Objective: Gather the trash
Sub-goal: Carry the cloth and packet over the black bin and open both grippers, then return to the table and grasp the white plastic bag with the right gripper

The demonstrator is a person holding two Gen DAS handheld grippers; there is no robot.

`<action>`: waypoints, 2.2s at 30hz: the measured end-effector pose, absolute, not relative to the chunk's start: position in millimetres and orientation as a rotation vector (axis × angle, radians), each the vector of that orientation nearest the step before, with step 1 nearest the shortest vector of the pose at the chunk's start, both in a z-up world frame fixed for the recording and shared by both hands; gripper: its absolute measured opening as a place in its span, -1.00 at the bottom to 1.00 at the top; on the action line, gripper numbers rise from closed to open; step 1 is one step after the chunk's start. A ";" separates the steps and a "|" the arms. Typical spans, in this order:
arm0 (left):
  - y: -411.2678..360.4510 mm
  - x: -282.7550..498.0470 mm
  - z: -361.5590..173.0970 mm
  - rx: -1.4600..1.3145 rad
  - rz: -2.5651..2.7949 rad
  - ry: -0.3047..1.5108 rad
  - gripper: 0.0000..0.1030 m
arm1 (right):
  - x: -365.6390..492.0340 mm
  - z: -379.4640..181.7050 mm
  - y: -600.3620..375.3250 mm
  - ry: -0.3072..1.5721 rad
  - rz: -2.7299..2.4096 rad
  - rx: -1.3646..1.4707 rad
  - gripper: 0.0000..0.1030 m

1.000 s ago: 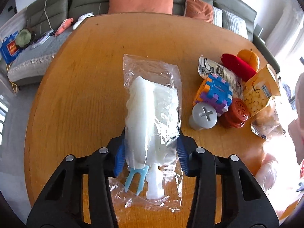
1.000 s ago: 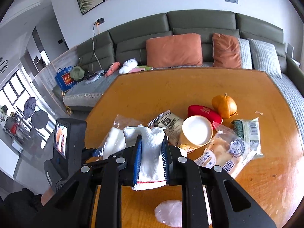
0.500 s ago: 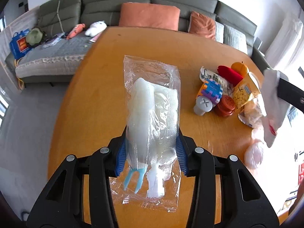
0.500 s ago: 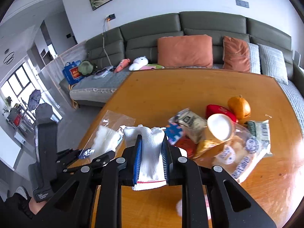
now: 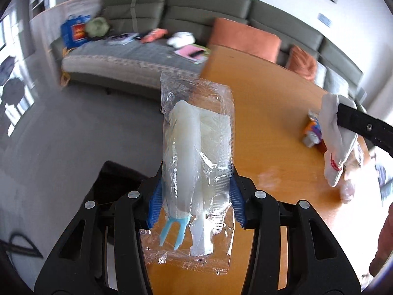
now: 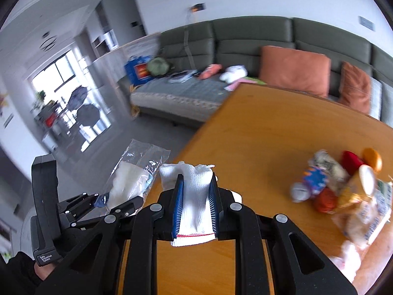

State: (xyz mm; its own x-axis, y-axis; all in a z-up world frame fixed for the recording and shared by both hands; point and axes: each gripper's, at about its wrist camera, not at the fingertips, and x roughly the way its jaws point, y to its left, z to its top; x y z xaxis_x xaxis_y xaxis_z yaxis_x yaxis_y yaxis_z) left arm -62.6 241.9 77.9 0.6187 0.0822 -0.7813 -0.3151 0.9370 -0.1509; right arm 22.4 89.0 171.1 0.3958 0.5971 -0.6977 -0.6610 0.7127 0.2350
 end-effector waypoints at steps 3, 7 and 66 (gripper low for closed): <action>263.2 -80.8 75.2 -0.307 0.283 0.876 -0.12 | 10.1 170.2 117.8 0.857 0.861 -0.108 -0.60; 292.7 -105.8 72.7 -0.342 0.346 0.871 -0.12 | -6.5 167.8 157.4 0.866 0.937 -0.142 -0.60; 275.7 -64.8 83.6 -0.307 0.222 0.901 0.88 | 33.5 161.2 97.7 0.898 0.722 0.007 0.43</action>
State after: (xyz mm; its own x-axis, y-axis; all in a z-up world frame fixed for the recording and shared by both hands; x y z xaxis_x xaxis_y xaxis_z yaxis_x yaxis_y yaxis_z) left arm -64.8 275.7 83.6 0.6025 0.0609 -0.7958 -0.3165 0.9336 -0.1682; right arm 33.5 97.7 161.2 0.4065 0.5756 -0.7095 -0.5698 0.7668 0.2955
